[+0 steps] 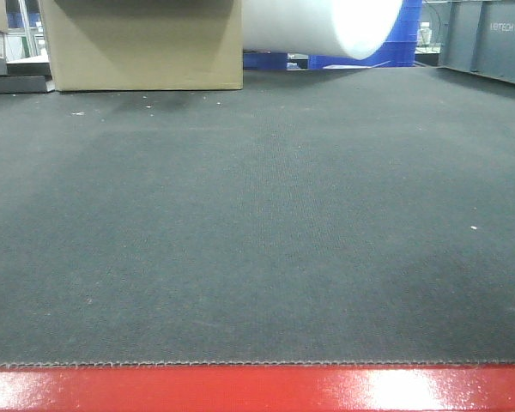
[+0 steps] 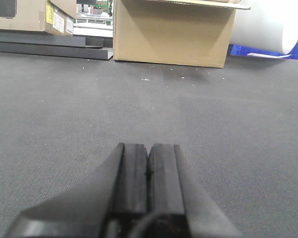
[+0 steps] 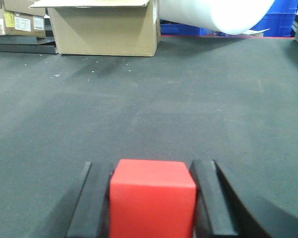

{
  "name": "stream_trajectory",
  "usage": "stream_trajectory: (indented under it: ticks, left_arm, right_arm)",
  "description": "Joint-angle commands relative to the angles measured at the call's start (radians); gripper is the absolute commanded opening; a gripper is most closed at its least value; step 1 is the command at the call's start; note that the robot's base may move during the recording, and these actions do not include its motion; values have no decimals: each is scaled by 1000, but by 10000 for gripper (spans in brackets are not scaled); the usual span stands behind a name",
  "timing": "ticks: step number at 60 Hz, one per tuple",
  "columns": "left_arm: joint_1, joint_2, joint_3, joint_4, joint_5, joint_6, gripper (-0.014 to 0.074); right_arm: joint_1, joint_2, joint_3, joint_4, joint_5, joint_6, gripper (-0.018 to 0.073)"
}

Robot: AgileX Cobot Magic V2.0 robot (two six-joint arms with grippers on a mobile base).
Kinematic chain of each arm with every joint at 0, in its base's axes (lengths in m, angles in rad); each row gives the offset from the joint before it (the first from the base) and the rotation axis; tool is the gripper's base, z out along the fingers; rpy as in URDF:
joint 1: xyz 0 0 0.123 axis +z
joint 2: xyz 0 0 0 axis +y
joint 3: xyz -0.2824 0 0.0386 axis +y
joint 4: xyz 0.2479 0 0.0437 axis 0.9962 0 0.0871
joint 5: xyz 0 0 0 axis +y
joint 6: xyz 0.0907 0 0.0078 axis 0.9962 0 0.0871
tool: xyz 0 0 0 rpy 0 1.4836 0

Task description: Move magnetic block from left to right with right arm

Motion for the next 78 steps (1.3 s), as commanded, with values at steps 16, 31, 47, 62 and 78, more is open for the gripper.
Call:
stream_trajectory:
  ticks: [16,31,47,62,78]
  left_arm:
    - [0,-12,9,0,-90,-4,-116]
    - [0,-12,9,0,-90,-4,-116]
    - [0,-12,9,0,-90,-4,-116]
    - [0,-12,9,0,-90,-4,-116]
    - [0,-12,9,0,-90,-4,-116]
  right_arm:
    - [-3,347,-165,70,-77,-195,215]
    - [26,731,-381,221,-50,-283,215]
    - [210,1083,-613,221,11,-294,215]
    - [253,1380,-840,230,178,-189,215]
    - [251,1583,-949,230,201,-2,215]
